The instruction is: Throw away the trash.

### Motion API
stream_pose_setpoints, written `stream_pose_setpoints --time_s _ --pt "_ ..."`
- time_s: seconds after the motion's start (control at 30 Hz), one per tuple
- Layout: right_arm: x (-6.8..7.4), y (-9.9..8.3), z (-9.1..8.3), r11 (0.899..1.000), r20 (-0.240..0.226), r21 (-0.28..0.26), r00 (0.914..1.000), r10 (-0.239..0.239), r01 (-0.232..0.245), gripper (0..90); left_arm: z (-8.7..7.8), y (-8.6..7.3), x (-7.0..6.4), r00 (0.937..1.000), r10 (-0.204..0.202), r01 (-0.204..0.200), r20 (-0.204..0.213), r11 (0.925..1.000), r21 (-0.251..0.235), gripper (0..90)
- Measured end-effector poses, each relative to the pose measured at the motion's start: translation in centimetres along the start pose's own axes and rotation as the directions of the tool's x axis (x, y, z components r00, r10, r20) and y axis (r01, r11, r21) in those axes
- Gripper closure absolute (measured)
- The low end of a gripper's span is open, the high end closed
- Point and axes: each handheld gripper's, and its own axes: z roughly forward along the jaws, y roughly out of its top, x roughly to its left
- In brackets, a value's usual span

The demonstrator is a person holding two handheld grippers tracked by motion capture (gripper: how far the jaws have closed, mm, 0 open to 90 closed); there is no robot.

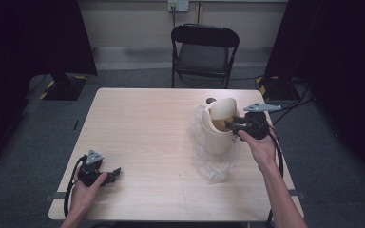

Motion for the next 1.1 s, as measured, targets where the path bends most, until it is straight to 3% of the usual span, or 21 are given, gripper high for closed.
stream_pose_setpoints --time_s 0.17,0.33,0.8,1.1 --pt "-0.1 0.0 -0.5 0.999 0.002 -0.023 0.9996 0.029 -0.029 33.2 0.0 0.0 0.0 1.0000 0.000 0.000 0.000 1.0000 0.000 12.1" --pt "-0.4 -0.7 -1.2 0.998 0.008 -0.028 0.9985 0.055 -0.054 22.7 0.0 0.0 0.0 1.0000 0.000 0.000 0.000 1.0000 0.000 12.0" --pt "-1.1 -3.7 -3.4 0.996 0.023 -0.032 0.9957 0.090 -0.089 15.6 -0.1 0.0 0.0 1.0000 0.003 -0.003 -0.007 1.0000 0.003 12.1" --pt "-1.3 -7.1 -5.0 0.994 0.046 -0.024 0.9928 0.110 -0.109 14.4 -0.1 -0.1 -0.1 1.0000 -0.006 0.006 -0.002 1.0000 -0.001 12.1"
